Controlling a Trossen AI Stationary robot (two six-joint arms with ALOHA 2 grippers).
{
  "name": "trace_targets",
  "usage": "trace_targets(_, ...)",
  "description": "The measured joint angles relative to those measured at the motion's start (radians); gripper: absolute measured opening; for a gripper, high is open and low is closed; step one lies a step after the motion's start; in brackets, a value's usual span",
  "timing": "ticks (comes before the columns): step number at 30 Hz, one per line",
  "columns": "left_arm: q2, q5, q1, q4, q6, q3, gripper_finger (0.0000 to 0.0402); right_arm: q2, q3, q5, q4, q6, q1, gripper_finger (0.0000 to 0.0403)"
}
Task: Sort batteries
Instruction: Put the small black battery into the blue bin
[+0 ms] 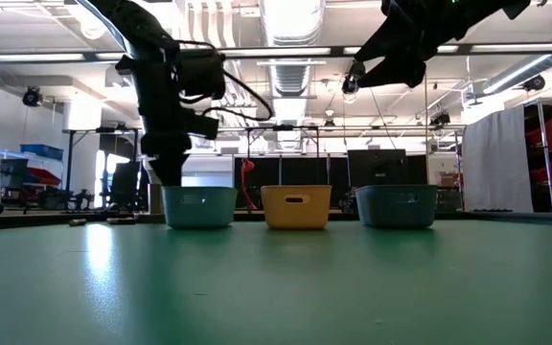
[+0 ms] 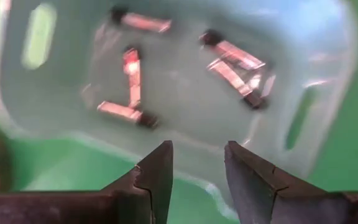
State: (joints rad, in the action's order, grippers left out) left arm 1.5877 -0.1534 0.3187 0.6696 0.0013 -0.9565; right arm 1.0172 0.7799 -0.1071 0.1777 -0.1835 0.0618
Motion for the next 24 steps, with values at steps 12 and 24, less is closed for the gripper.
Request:
trace_targets(12,-0.127,-0.065,-0.016,0.064,-0.080,0.000,0.0125,0.000,0.000,0.000,0.000,0.036,0.000,0.0330)
trace_targets(24,-0.452,-0.014,-0.297,0.129,-0.337,0.203,0.0149,0.001,0.008,0.002,-0.121,0.186,-0.045,0.0298)
